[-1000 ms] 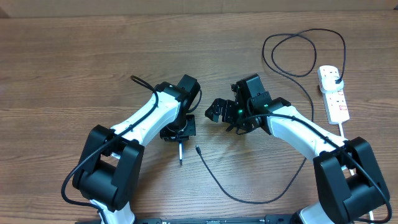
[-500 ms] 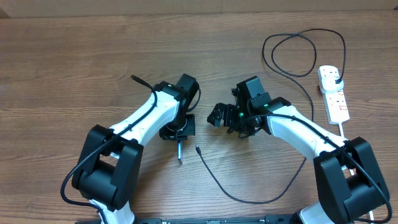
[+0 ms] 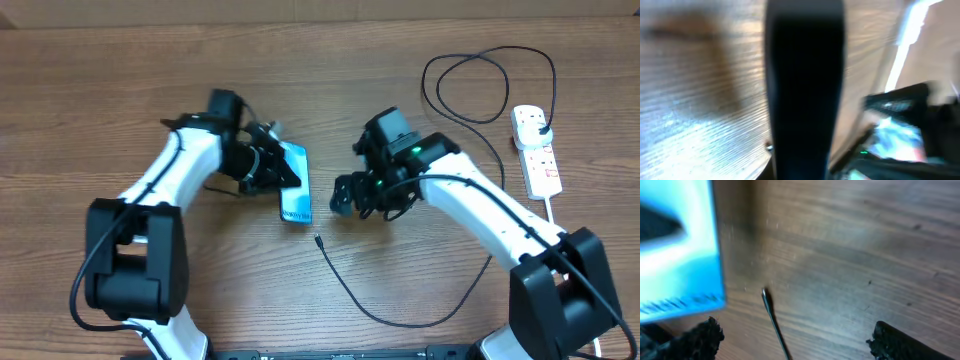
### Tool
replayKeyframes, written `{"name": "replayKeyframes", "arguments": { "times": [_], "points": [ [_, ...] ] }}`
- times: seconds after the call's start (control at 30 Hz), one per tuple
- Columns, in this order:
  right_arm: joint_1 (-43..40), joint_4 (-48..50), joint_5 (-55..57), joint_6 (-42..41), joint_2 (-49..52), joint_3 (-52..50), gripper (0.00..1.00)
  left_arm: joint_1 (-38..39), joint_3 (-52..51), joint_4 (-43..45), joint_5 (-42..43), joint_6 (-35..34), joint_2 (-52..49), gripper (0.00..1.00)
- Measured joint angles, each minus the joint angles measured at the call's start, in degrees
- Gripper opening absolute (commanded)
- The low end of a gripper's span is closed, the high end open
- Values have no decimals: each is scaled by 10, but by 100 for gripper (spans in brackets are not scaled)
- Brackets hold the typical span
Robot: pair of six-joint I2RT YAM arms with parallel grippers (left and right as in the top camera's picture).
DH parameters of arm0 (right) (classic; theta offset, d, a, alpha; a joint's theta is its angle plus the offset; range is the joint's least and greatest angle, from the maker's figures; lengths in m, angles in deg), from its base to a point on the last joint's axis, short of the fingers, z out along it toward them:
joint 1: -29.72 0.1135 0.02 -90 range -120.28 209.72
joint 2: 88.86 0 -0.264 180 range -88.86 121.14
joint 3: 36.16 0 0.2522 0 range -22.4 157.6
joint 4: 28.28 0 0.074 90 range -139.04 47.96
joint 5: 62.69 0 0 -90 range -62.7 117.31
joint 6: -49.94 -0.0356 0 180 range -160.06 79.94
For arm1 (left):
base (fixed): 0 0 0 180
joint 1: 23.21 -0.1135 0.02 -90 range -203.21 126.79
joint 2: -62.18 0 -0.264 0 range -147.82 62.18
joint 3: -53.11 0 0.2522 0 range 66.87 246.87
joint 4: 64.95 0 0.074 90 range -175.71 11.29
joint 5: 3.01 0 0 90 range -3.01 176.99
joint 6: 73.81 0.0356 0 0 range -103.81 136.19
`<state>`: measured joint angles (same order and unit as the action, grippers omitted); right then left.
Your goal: Plug charger to phone and switch on socket
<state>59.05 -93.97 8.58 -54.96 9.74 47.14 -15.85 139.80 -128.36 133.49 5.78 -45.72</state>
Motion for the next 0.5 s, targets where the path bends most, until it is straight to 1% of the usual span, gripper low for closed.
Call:
{"name": "replayKeyframes", "arguments": {
  "times": [0.03, 0.1, 0.17, 0.2, 0.27, 0.3, 0.37, 0.5],
  "points": [
    [12, -3, 9, 5, 0, 0, 74, -13, 0, 2, 25, 7, 0, 4],
    [39, -7, 26, 19, 0, 0, 73, -38, 0, 2, 65, 20, 0, 4],
    [67, -3, 41, 33, 0, 0, 69, -58, 0, 2, 94, 30, 0, 4],
    [82, -2, 45, 38, 0, 0, 69, -69, 0, 2, 105, 34, 0, 4],
    [110, 7, 51, 49, 0, 0, 42, -87, 0, 2, 120, 38, 0, 4],
    [120, 16, 52, 52, 0, 0, 37, -96, 0, 2, 125, 41, 0, 4],
    [136, 38, 59, 63, 0, 0, 35, -111, 0, 2, 132, 45, 0, 4],
    [161, 30, 92, 72, 2, 0, 36, -136, 0, 2, 140, 47, 0, 4]
  ]
}}
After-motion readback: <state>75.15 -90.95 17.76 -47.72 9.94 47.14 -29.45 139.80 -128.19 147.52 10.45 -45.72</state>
